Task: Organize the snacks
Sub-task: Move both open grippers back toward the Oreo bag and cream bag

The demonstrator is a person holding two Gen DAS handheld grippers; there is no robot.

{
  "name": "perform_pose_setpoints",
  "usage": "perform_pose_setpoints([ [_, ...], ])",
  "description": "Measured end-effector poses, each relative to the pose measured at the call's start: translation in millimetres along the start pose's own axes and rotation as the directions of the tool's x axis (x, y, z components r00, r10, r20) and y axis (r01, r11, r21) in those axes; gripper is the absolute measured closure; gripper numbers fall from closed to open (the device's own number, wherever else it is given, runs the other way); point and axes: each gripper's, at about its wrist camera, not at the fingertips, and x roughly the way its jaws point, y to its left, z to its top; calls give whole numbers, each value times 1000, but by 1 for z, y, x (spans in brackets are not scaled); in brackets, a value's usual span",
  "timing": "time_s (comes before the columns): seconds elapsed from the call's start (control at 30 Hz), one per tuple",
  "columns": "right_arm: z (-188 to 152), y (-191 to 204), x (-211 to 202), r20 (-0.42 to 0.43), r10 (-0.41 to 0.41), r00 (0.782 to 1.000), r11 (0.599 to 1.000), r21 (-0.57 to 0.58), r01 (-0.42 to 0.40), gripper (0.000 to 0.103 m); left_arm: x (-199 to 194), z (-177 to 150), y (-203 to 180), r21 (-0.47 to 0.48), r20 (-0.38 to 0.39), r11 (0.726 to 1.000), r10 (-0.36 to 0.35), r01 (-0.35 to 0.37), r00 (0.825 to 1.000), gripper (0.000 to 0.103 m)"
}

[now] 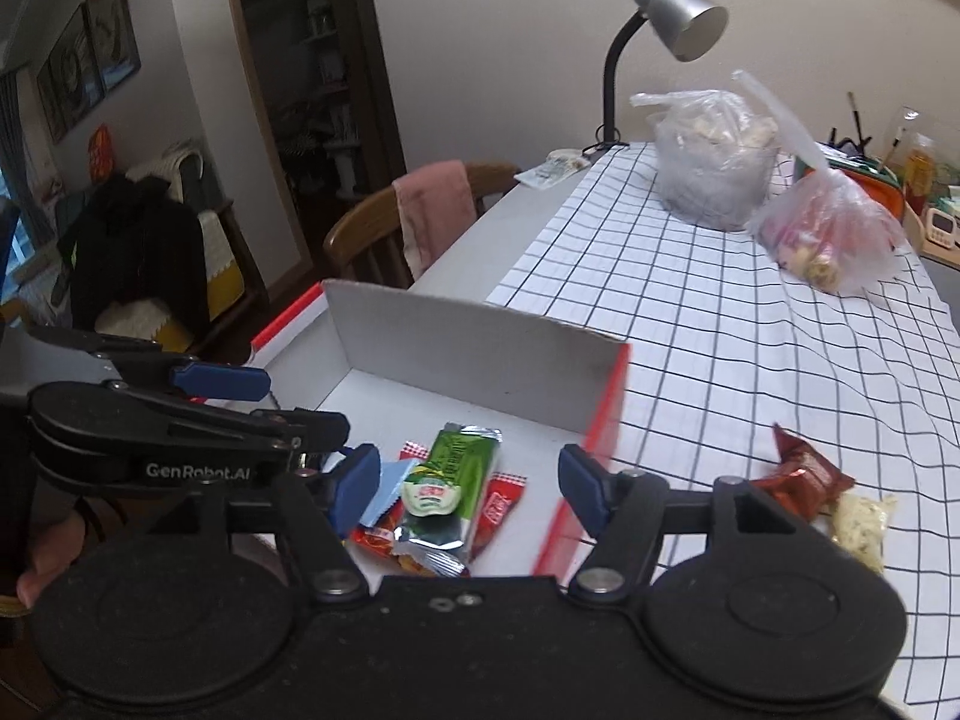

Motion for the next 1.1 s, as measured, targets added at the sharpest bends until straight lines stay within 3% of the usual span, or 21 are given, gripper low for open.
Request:
perform_pose_setpoints([
  [0.57,-31,-88,-67,65,-77,995,995,63,73,15,2,11,-97,38,36,990,-136,135,990,30],
  [0.63,-36,-101,-72,64,-94,994,994,70,89,5,6,11,-110,40,30,989,-145,143,989,30],
  [0.7,-43,-113,-79,73,-112,991,992,74,106,2,10,11,-123,37,31,987,-155,154,987,30],
  [0.8,-51,-134,-84,67,-120,991,990,80,115,2,17,13,-142,29,32,985,-169,168,985,23],
  [1.1,-78,-191,-85,-18,-141,990,990,28,141,2,55,23,-196,62,-10,986,-152,152,988,22],
])
